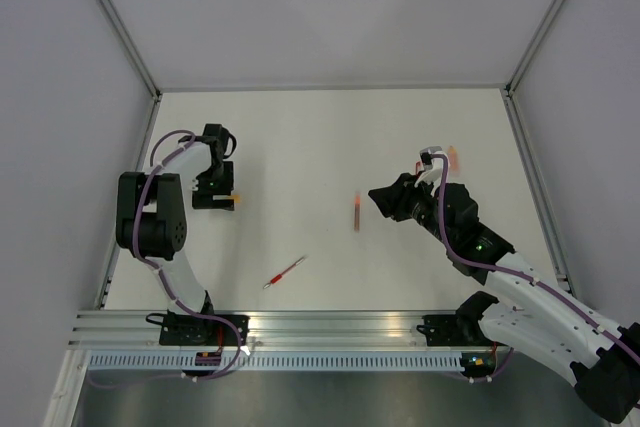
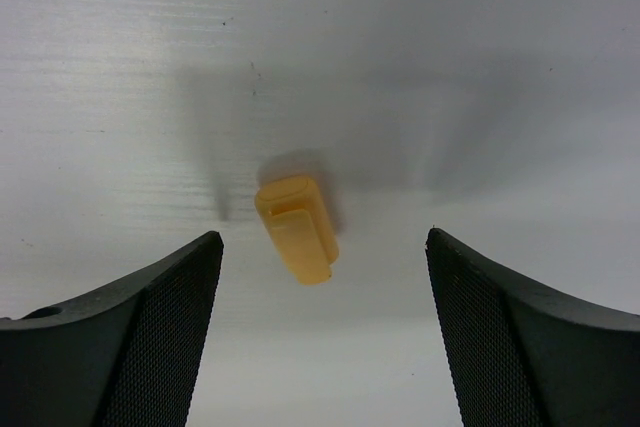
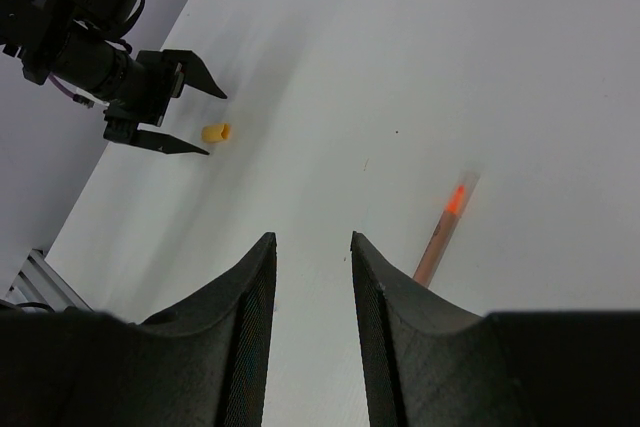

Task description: Insert the pens into the pen caps

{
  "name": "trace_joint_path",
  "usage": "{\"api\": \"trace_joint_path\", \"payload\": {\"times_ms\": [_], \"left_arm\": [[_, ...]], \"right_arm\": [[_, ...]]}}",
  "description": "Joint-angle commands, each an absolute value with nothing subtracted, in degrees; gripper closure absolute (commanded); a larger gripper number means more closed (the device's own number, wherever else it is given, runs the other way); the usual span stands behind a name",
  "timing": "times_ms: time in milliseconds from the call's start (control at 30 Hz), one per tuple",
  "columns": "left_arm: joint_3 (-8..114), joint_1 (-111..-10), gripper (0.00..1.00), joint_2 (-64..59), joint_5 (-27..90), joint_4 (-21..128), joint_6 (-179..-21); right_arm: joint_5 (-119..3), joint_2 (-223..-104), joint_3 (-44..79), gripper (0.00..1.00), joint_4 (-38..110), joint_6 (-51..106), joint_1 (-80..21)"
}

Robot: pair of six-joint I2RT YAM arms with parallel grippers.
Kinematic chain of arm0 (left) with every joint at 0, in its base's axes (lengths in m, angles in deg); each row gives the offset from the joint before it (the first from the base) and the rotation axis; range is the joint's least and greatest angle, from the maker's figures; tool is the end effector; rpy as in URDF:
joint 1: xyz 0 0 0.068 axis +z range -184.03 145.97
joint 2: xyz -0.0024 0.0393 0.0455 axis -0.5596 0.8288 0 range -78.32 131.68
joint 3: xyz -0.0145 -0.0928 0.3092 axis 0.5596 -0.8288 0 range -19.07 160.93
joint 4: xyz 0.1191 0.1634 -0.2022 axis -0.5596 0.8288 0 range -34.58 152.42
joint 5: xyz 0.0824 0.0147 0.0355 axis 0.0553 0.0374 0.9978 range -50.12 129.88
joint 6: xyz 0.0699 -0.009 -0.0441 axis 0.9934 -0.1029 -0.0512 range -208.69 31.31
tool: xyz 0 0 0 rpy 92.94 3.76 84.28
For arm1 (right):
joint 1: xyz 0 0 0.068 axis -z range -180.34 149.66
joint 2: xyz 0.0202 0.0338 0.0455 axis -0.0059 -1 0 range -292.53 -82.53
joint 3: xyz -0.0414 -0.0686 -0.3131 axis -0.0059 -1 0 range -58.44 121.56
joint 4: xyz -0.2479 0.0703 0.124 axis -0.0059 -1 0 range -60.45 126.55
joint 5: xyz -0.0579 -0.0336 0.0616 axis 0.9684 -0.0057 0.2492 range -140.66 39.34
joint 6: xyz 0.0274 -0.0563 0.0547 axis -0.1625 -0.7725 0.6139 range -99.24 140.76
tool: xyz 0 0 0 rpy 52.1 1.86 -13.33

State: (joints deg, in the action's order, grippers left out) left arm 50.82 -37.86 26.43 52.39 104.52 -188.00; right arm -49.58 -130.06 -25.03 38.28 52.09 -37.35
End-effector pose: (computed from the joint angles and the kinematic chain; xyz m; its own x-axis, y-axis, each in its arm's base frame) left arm 0.3726 -0.0092 0.1691 0.1186 -0.9735 -0.1956 -0.9860 -0.0922 -0.1387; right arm 0.1824 0.1358 0.3071 -0.4515 0.3107 -0.8364 -0.4126 0.7585 0.5044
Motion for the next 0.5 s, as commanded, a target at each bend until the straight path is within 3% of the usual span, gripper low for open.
{"api": "trace_joint_path", "payload": {"times_ms": [0, 467], "left_arm": [[51.86, -37.63, 0.14, 26.89, 53.76, 104.55, -189.06], [49.93, -37.54, 0.2, 28.73, 49.9, 101.74, -190.47]], "right_arm": [[-50.22, -129.55, -25.22, 0.59, 39.71, 52.58, -37.6], [-50.13, -128.76, -25.13, 0.59, 39.45, 52.66, -37.6]]}}
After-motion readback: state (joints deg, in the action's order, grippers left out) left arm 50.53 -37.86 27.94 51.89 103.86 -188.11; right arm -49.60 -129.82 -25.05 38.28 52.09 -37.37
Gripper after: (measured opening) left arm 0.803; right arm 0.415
